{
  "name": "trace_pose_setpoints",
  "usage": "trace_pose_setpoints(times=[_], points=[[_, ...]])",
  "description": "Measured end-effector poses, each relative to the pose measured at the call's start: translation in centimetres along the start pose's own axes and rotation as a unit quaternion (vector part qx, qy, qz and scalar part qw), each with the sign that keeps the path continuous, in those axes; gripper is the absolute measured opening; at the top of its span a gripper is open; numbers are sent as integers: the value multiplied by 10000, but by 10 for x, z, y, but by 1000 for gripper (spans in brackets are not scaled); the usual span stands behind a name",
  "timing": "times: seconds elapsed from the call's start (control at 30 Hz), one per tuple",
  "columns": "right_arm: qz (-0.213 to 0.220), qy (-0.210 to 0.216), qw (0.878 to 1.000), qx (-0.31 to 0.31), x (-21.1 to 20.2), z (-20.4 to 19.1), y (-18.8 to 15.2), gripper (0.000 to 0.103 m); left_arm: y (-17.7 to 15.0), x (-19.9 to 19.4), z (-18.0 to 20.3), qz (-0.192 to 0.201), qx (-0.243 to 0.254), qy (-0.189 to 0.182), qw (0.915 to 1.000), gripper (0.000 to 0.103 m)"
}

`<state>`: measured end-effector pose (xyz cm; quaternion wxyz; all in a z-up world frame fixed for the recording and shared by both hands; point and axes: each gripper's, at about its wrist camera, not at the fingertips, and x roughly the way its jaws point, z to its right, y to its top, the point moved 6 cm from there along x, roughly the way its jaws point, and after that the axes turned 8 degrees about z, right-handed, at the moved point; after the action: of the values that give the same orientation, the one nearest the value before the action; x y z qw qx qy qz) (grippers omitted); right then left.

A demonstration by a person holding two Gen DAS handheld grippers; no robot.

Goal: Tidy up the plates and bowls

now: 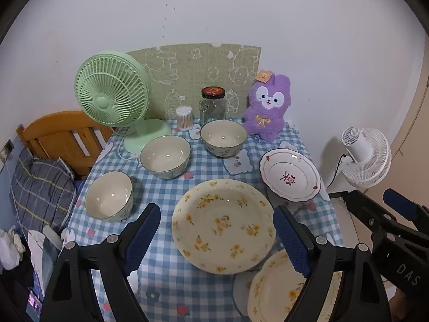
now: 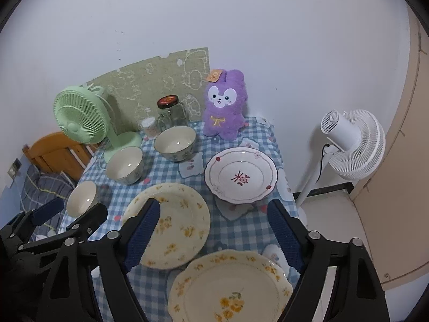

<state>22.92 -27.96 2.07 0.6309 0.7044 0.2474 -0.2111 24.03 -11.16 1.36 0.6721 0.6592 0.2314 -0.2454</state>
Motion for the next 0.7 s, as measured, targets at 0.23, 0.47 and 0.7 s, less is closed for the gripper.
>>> trace_pose_setpoints(times=[0.23, 0.47, 0.7], points=[[-190, -77, 9998, 4, 35, -14, 3, 77, 3, 35, -15, -170, -15, -105, 9998, 85], [-391, -75, 9992, 16, 76, -32, -5, 77, 0, 72, -33, -348, 19, -81, 9994, 82], [-606, -112, 9981, -30, 116, -42, -25, 72, -18, 113, -43, -604, 75, -187, 9980, 78]])
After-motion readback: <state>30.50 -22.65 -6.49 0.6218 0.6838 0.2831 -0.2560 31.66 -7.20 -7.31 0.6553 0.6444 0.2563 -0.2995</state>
